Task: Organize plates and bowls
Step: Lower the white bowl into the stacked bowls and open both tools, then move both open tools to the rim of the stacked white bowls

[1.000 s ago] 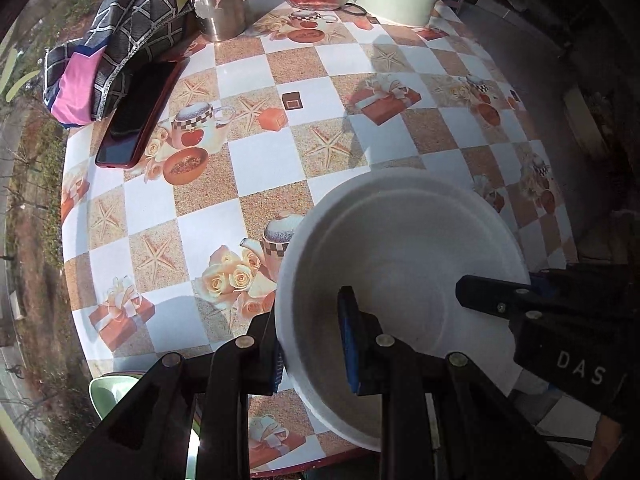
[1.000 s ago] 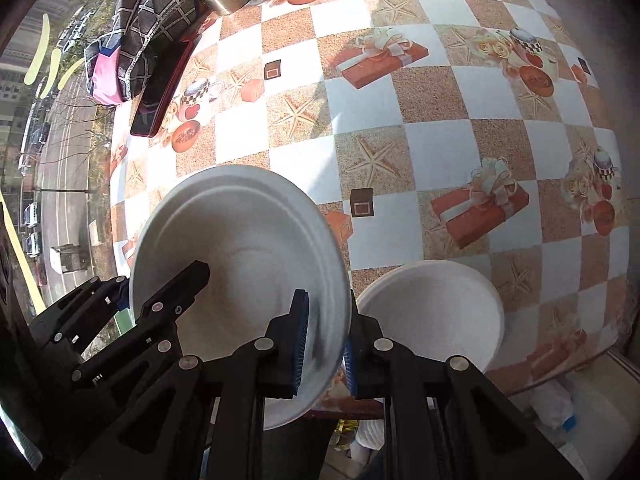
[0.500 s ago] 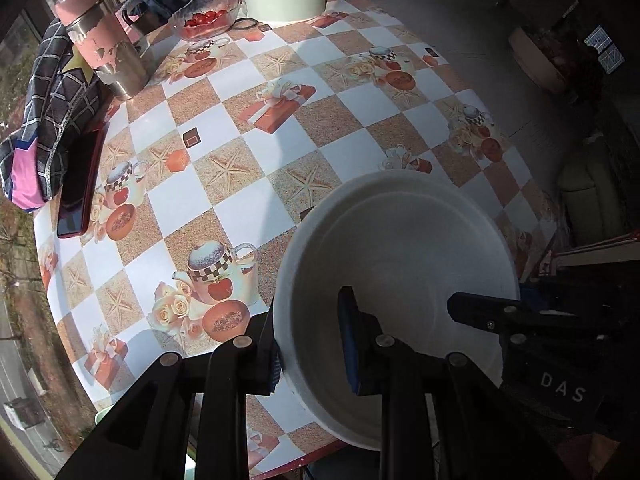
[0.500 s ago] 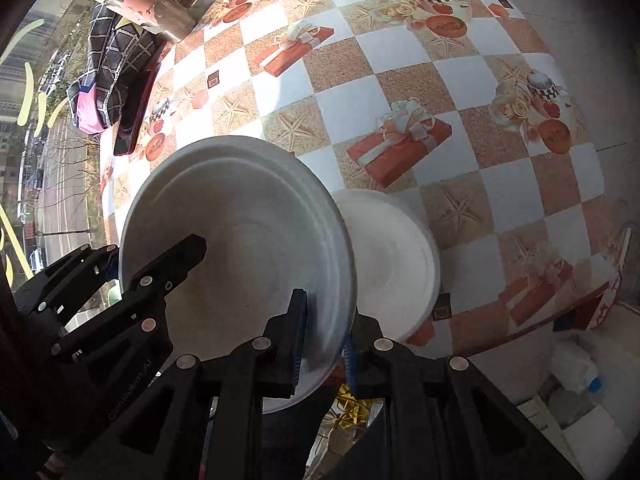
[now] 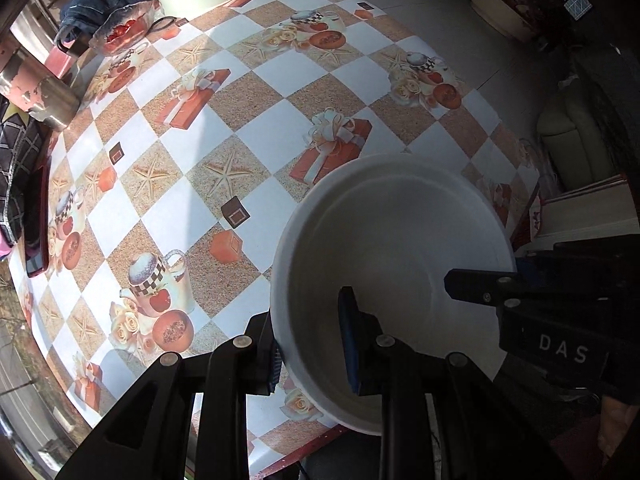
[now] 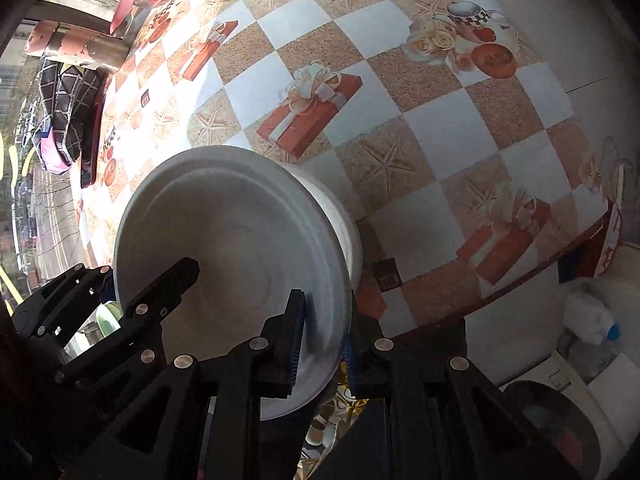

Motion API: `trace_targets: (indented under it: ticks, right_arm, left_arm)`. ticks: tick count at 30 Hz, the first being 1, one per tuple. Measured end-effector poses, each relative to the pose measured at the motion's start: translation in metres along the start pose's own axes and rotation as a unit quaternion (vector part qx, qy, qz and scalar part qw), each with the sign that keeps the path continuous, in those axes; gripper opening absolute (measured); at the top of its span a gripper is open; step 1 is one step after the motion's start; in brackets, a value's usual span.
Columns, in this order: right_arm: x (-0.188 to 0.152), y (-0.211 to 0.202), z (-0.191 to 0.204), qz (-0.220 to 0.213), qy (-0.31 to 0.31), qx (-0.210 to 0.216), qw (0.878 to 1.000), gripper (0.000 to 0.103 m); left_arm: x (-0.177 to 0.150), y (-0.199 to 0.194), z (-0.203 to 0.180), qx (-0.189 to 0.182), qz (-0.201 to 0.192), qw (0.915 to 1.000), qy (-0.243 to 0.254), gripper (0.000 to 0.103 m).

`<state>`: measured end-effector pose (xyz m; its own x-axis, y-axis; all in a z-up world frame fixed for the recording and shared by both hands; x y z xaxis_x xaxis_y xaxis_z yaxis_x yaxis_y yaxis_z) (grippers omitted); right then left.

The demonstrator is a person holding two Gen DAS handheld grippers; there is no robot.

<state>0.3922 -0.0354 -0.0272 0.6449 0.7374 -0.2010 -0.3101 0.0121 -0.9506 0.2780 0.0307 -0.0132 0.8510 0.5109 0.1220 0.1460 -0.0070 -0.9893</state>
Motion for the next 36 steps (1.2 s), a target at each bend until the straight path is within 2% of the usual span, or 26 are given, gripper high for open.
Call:
trace_targets:
  ticks: [3, 4, 5, 6, 7, 11, 15, 22, 28, 32, 36]
  right_arm:
    - [0.001, 0.000, -0.004, 0.001, 0.006, 0.002, 1.000, 0.020]
    - [0.001, 0.000, -0.006, -0.002, 0.009, 0.000, 1.000, 0.031]
    - [0.002, -0.002, -0.009, -0.005, 0.014, 0.000, 1.000, 0.046]
    - [0.004, -0.005, -0.011, -0.013, 0.022, 0.003, 1.000, 0.085]
    - [0.005, -0.009, -0.014, -0.022, 0.029, 0.005, 0.999, 0.098]
    - [0.008, -0.025, -0.022, -0.074, 0.049, -0.011, 0.996, 0.098]
    - [0.003, -0.032, -0.030, -0.111, 0.067, -0.040, 0.991, 0.099]
    - [-0.002, -0.022, -0.035, -0.099, 0.042, -0.069, 0.992, 0.099]
    - [-0.006, -0.018, -0.039, -0.092, 0.004, -0.068, 0.993, 0.099]
    - [-0.015, -0.020, -0.049, -0.085, -0.013, -0.062, 0.994, 0.099]
    - [-0.014, -0.021, -0.058, -0.067, -0.012, -0.055, 0.996, 0.099]
  left_arm:
    - [-0.002, -0.002, 0.006, 0.000, -0.005, 0.9999, -0.014, 0.055]
    - [-0.003, -0.006, 0.012, 0.003, -0.013, 0.9996, -0.024, 0.067]
    - [-0.006, -0.011, 0.019, 0.004, -0.023, 0.9992, -0.033, 0.073]
    - [-0.008, -0.017, 0.027, 0.002, -0.033, 0.9985, -0.043, 0.074]
    - [-0.012, -0.023, 0.035, -0.002, -0.043, 0.9976, -0.054, 0.076]
    - [-0.032, -0.052, 0.073, -0.019, -0.087, 0.9902, -0.108, 0.079]
    - [-0.056, -0.074, 0.103, -0.016, -0.113, 0.9810, -0.157, 0.079]
    - [-0.097, -0.101, 0.136, 0.004, -0.145, 0.9571, -0.251, 0.079]
    - [-0.118, -0.114, 0.124, 0.027, -0.155, 0.9355, -0.316, 0.079]
    - [-0.115, -0.115, 0.101, 0.044, -0.148, 0.9406, -0.302, 0.079]
    - [-0.107, -0.109, 0.073, 0.034, -0.139, 0.9448, -0.295, 0.079]
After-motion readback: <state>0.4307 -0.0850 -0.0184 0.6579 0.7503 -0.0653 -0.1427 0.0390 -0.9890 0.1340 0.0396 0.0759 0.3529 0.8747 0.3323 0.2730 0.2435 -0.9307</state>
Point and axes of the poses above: each gripper's, at about its wrist camera, not at the fingertips, and y roughly the way its jaws point, z to its left, x to its top, the point moved 1 cm from there along y, roughly the way its jaws point, and after that the axes turned 8 degrees about y, right-handed, at the moved point
